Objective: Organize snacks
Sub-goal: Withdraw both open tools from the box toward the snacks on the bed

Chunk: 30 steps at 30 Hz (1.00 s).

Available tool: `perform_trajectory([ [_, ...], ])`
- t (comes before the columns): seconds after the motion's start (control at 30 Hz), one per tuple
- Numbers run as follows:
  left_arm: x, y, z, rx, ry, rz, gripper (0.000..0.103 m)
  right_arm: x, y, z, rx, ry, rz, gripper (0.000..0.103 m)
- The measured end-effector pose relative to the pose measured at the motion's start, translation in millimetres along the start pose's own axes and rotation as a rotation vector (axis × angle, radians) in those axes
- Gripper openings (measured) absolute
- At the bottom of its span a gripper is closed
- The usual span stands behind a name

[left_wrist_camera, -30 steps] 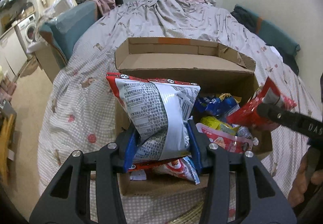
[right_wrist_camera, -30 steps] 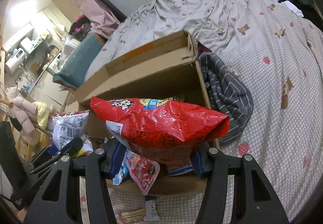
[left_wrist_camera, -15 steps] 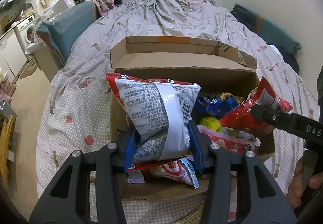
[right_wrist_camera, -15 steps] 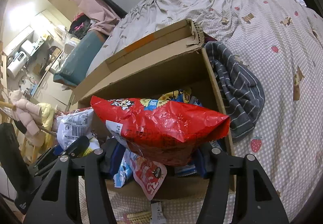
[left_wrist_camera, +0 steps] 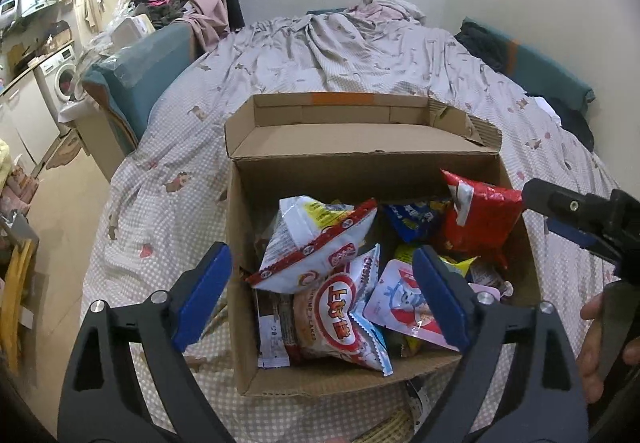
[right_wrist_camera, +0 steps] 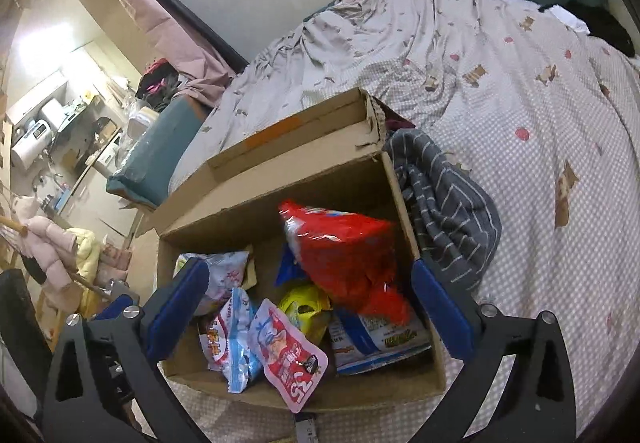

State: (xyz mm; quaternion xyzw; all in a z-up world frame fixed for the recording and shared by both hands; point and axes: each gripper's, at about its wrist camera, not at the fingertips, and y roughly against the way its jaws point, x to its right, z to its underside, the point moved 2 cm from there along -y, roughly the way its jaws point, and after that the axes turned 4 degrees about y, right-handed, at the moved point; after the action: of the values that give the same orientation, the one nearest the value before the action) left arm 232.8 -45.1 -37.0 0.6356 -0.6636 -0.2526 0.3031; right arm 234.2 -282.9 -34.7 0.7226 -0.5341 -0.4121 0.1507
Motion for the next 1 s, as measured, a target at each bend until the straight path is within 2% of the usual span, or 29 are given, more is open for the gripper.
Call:
perform_trajectory([
  [0.27,-2,-4,1,-0.029,0.019,0.008,0.09,2,-4,1,-0.021,-0.029,-0.013,0.103],
  [0.57,-2,1,4,-0.019,-0.001,0.013,0.09,1,0,3,-0.021,-0.03,-0.018,0.103],
  [0.7,-3,10,5,-0.015,-0.004,0.034,0.089,-2,5,4,-0.018,-0.034,-0.021,0.103],
  [1.0,-12,39,10,0.027,0.009,0.025,0.09,-12,31,18,-0.025,-0.031,-0.05,0.103],
])
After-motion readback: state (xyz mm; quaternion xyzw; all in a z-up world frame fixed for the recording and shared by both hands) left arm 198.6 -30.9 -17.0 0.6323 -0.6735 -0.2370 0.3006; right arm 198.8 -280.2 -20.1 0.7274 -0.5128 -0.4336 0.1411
